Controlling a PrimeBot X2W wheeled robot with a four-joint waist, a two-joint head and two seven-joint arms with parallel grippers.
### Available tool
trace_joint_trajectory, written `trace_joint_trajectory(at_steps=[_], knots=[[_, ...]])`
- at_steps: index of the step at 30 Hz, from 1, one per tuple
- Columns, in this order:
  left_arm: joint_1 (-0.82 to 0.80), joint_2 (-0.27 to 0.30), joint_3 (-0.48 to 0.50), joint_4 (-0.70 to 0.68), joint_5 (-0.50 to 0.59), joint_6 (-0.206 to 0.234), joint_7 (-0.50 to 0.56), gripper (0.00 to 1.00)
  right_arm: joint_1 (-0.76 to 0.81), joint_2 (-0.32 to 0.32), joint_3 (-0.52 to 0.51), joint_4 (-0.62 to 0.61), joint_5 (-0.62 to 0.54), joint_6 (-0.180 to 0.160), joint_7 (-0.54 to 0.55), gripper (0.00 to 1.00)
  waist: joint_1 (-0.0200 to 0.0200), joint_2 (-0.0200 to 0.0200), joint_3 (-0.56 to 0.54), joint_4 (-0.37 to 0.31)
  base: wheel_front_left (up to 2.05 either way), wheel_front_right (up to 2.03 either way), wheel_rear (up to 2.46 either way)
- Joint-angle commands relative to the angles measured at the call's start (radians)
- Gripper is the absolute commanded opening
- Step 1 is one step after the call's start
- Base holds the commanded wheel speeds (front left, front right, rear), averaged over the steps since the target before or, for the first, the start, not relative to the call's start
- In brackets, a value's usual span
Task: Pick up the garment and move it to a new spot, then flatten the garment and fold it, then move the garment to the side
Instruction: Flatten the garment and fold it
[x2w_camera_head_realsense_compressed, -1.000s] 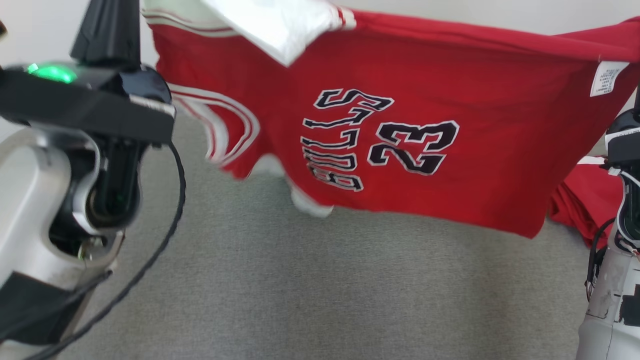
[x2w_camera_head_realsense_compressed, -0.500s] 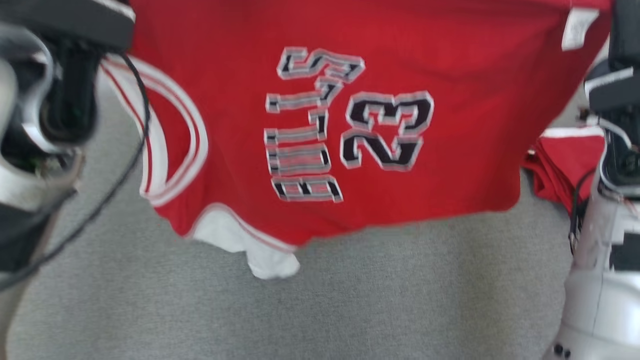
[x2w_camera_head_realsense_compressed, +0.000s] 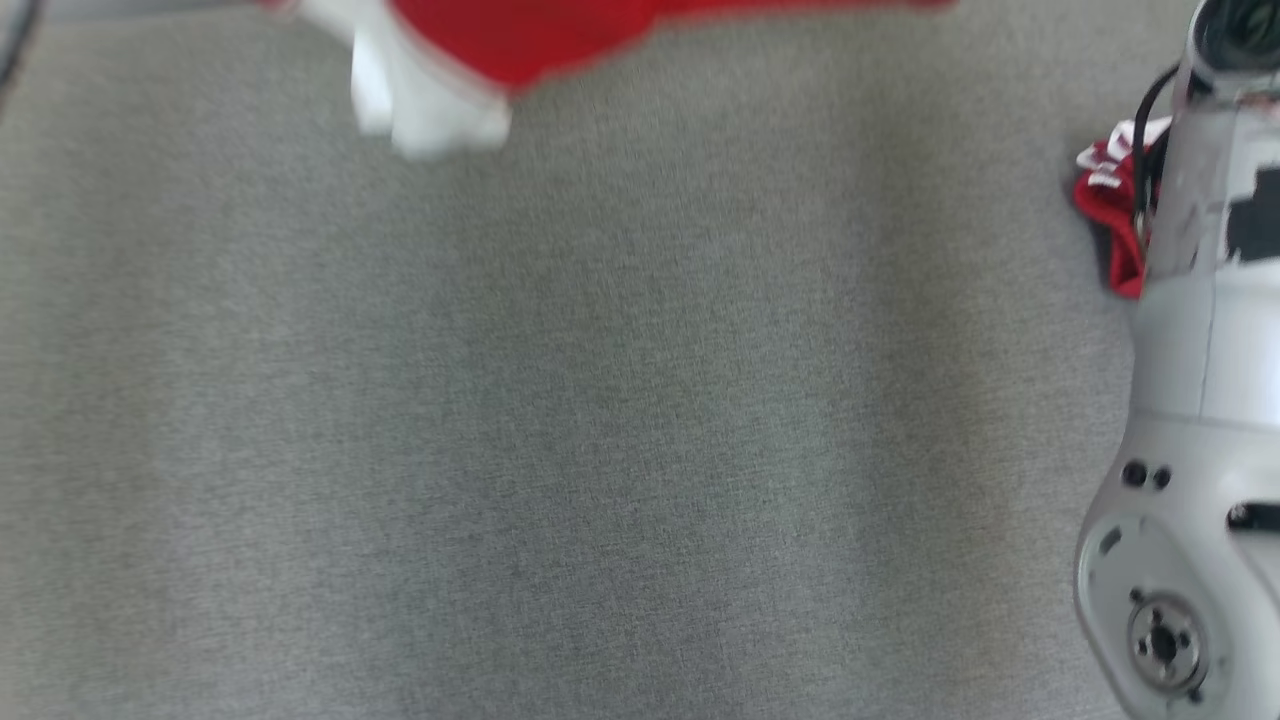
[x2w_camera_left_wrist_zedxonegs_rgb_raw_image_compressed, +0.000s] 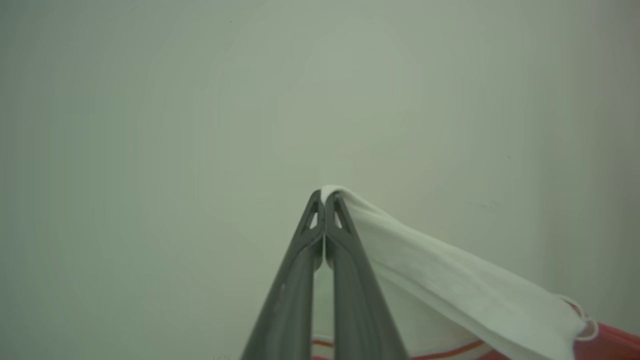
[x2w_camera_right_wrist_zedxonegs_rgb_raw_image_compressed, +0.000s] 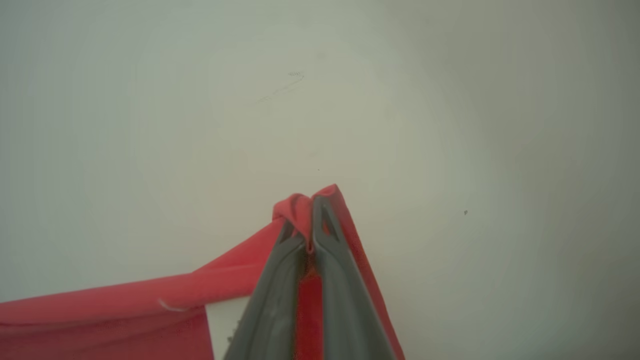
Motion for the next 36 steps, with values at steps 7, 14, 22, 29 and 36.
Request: trace_joint_trajectory(at_steps=[7,14,22,29,36], knots=[[-0.063,-0.034,0.111,-0.046,0.190,-0.034,-0.036,0.00,-0.115,-0.006,-0.020,0.123,-0.070,-0.002,-0.163,0.00,-0.0004,-0.0002,0.150,-0.004,0.00,0.00,0.00],[0.102,-0.091,0.187,-0.069,0.285,-0.096,-0.034,0.00,-0.059,-0.028,0.065,0.207,-0.076,-0.002,-0.186,0.00,-0.0004,-0.0002,0.188,0.014,0.00,0.00,0.00],[0.380,-0.171,0.277,-0.144,0.299,-0.155,-0.034,0.00,0.111,-0.139,0.172,0.192,-0.035,-0.002,-0.052,0.00,-0.0004,-0.0002,0.131,0.059,0.00,0.00,0.00],[0.737,-0.228,0.284,-0.271,0.196,-0.143,-0.024,0.00,0.400,-0.151,0.102,-0.007,0.034,-0.002,0.137,0.00,-0.0004,-0.0002,0.009,0.095,0.00,0.00,0.00],[1.162,-0.272,0.282,-0.425,0.024,-0.105,0.065,0.00,0.753,-0.046,-0.042,-0.287,0.034,-0.002,0.342,0.00,-0.0004,-0.0002,-0.106,0.124,0.00,0.00,0.00]])
